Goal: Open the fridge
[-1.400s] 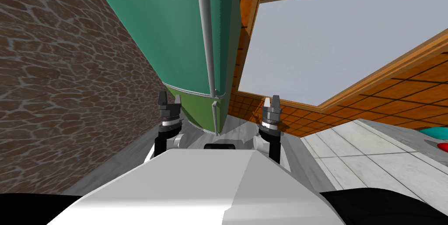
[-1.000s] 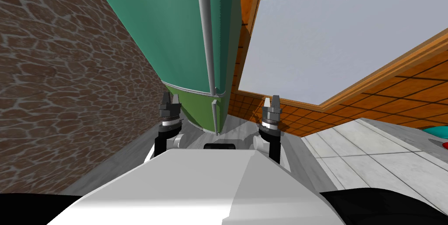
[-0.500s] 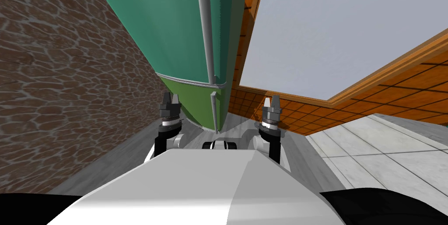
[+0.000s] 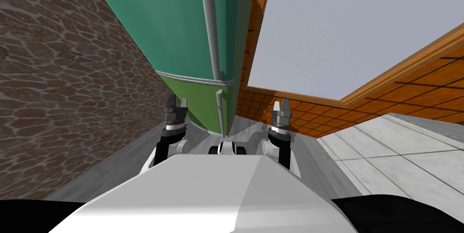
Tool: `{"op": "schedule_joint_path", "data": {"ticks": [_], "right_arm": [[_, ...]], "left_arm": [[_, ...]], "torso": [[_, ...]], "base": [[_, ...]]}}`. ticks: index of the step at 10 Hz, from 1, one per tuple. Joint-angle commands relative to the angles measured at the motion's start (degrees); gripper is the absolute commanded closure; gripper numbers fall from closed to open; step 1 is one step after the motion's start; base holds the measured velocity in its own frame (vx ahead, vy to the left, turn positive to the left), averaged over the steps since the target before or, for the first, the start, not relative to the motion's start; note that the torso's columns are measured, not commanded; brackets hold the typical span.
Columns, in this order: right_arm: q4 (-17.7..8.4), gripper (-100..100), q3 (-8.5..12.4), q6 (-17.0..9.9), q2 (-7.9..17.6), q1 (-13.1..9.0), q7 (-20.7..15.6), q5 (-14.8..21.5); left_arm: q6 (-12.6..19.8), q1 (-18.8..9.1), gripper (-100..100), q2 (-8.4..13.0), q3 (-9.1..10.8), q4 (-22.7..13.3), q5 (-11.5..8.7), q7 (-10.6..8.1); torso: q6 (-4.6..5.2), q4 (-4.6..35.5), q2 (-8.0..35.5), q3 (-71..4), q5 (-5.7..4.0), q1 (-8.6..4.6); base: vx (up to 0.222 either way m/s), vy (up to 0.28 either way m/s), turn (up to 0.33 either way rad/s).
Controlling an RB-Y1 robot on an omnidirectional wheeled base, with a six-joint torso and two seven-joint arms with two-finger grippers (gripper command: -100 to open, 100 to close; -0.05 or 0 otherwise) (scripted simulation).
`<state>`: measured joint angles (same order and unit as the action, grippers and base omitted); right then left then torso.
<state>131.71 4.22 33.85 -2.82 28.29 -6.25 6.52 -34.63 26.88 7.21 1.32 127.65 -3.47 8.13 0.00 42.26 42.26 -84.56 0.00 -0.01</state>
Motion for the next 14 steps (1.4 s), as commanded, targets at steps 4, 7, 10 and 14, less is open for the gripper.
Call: {"op": "schedule_joint_path", "data": {"ticks": [4,7,10,14], "right_arm": [[0.0,0,0.0,0.0,0.0,0.0,0.0,0.0],[0.0,0,0.0,0.0,0.0,0.0,0.0,0.0],[0.0,0,0.0,0.0,0.0,0.0,0.0,0.0],[0.0,0,0.0,0.0,0.0,0.0,0.0,0.0]], "left_arm": [[6.33,1.37,-100,6.53,1.81,2.69,0.18,-2.26],[10.48,2.29,-100,10.23,2.98,4.57,0.31,-3.73],[15.05,3.32,-100,14.23,4.27,6.43,0.45,-5.35],[21.6,4.9,-100,20.36,6.17,8.15,0.65,-7.7]], "torso": [[0.0,0.02,0.02,0.0,0.0,0.01],[-0.01,0.02,0.02,-0.01,0.0,0.0],[-0.01,0.02,0.02,-0.01,0.0,0.01],[0.0,0.02,0.02,-0.01,0.0,0.0]], "base": [[0.01,-0.013,-0.059],[0.013,-0.016,-0.067],[0.016,-0.016,-0.08],[0.016,-0.018,-0.086]]}}
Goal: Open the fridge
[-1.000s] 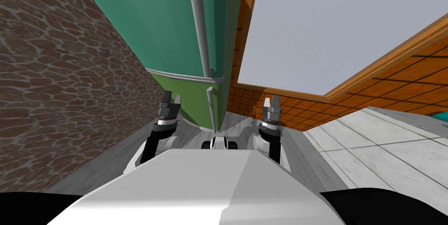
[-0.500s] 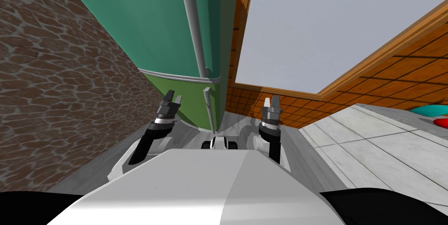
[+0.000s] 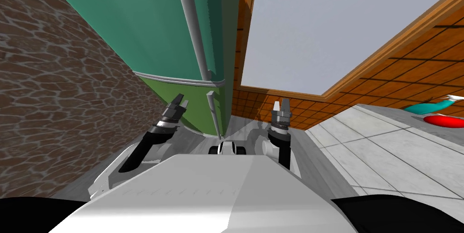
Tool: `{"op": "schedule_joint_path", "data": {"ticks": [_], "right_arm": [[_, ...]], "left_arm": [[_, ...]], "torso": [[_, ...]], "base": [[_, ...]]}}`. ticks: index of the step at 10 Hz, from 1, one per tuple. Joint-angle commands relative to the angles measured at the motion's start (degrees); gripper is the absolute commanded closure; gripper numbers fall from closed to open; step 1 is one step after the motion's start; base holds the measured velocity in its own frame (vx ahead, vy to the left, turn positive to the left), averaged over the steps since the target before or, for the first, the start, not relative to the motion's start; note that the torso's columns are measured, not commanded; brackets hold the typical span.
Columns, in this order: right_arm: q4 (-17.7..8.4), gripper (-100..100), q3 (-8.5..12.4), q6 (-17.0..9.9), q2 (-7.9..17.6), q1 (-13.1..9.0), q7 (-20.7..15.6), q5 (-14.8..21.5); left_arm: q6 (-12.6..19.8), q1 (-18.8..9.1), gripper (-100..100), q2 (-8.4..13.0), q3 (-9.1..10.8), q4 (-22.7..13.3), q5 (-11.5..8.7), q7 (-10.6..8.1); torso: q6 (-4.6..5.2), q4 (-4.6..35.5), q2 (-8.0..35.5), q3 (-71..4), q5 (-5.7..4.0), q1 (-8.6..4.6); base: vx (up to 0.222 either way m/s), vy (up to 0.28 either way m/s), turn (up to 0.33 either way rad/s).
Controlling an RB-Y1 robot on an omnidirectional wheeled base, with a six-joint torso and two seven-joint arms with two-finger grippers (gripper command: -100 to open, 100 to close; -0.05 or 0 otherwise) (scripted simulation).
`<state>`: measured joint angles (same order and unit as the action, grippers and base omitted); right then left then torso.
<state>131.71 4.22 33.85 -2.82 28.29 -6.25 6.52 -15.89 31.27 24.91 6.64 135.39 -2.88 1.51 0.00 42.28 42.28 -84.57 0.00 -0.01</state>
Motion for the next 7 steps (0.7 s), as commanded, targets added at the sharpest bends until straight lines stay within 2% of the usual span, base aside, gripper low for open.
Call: {"op": "schedule_joint_path", "data": {"ticks": [1,2,7], "right_arm": [[0.0,0,0.0,0.0,0.0,0.0,0.0,0.0],[0.0,0,0.0,0.0,0.0,0.0,0.0,0.0],[0.0,0,0.0,0.0,0.0,0.0,0.0,0.0]], "left_arm": [[4.45,0.93,-100,4.34,1.34,0.69,0.1,-1.69],[4.63,0.93,-100,4.34,1.34,0.69,0.1,-1.69],[12.98,3.09,-100,13.13,3.87,1.37,0.35,-4.81]], "torso": [[0.0,0.0,-0.01,0.0,0.0,0.0],[-0.01,0.0,0.01,0.0,0.0,0.01],[0.0,0.0,-0.02,-0.01,0.0,-0.01]], "base": [[0.015,-0.017,-0.093],[0.01,-0.01,-0.019],[0.016,-0.017,-0.088]]}}
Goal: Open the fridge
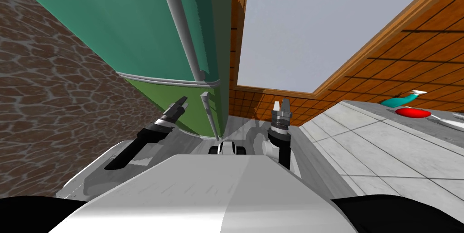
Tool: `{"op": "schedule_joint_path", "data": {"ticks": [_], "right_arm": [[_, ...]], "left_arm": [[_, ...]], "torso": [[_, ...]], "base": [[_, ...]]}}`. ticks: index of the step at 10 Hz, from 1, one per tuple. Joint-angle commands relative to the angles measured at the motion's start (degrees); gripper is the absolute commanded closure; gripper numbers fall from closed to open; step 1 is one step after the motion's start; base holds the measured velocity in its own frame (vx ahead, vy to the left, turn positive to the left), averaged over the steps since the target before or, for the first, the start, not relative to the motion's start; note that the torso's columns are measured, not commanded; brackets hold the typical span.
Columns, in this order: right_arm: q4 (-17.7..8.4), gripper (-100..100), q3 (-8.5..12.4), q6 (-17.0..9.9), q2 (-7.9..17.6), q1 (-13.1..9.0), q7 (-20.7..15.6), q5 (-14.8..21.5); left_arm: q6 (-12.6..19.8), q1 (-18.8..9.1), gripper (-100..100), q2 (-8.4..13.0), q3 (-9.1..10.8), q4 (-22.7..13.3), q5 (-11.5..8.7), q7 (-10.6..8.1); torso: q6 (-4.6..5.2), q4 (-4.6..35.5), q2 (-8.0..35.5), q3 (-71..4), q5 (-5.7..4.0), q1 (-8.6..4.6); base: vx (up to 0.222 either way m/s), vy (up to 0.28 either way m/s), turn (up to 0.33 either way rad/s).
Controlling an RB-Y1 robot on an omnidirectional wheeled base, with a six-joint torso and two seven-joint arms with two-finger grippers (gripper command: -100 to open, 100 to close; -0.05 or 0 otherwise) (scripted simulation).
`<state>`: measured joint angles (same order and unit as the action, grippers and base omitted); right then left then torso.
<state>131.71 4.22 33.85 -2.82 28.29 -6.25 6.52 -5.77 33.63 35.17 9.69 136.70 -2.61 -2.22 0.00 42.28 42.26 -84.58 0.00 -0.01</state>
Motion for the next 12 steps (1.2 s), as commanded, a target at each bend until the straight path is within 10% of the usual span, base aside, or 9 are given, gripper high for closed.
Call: {"op": "schedule_joint_path", "data": {"ticks": [1,12], "right_arm": [[0.0,0,0.0,0.0,0.0,0.0,0.0,0.0],[0.0,0,0.0,0.0,0.0,0.0,0.0,0.0]], "left_arm": [[4.6,1.18,-100,4.66,1.32,0.16,0.14,-1.68],[18.89,4.81,-100,19.74,5.43,5.15,0.53,-6.7]], "torso": [[-0.01,0.0,0.0,0.0,0.0,0.01],[0.0,0.01,0.03,0.02,0.01,0.01]], "base": [[0.021,-0.018,-0.083],[0.015,-0.012,-0.065]]}}
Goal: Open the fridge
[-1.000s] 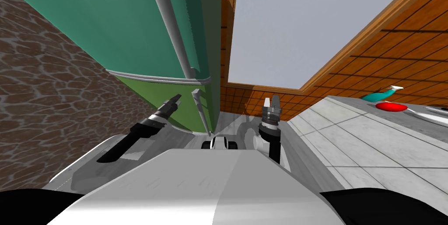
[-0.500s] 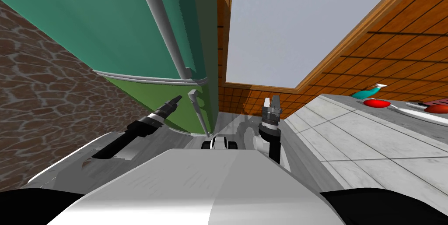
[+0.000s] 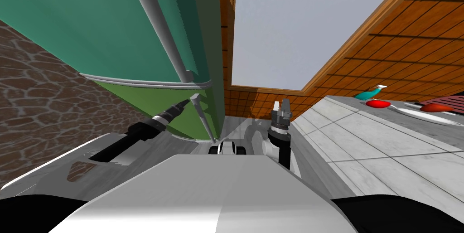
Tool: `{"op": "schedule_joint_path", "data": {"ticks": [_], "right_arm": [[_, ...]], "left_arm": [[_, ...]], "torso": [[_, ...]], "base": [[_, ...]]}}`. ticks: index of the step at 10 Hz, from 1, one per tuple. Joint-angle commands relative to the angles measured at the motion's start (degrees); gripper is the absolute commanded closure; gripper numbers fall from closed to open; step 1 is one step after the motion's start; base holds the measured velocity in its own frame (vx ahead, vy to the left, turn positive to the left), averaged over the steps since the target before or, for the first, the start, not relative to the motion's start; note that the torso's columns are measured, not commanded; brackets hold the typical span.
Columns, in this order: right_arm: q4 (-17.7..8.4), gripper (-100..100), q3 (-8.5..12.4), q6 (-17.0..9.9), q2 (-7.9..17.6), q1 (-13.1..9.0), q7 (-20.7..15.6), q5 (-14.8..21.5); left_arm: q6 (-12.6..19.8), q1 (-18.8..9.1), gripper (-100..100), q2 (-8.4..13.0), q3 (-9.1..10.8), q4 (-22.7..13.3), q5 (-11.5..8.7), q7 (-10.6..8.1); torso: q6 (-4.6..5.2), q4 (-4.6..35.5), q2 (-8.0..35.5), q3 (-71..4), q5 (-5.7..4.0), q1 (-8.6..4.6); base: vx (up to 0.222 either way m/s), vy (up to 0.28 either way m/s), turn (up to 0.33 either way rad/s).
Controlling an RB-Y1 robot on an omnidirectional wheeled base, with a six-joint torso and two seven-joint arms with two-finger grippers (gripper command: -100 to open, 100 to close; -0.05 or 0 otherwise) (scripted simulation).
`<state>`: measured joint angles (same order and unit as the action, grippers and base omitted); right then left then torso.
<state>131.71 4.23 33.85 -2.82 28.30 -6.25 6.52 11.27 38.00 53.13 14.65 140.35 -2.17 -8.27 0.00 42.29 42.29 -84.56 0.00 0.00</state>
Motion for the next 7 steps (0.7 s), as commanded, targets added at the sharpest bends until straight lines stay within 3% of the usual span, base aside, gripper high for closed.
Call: {"op": "schedule_joint_path", "data": {"ticks": [1,7], "right_arm": [[0.0,0,0.0,0.0,0.0,0.0,0.0,0.0],[0.0,0,0.0,0.0,0.0,0.0,0.0,0.0]], "left_arm": [[2.74,0.66,-100,2.72,0.72,2.62,0.12,-0.96],[5.03,1.23,-100,5.24,1.39,8.67,0.18,-1.78]], "torso": [[0.1,-0.02,-0.03,-0.02,-0.02,-0.08],[0.54,0.19,0.19,0.08,-0.57,-1.35]], "base": [[0.012,0.004,-0.031],[0.005,0.006,-0.008]]}}
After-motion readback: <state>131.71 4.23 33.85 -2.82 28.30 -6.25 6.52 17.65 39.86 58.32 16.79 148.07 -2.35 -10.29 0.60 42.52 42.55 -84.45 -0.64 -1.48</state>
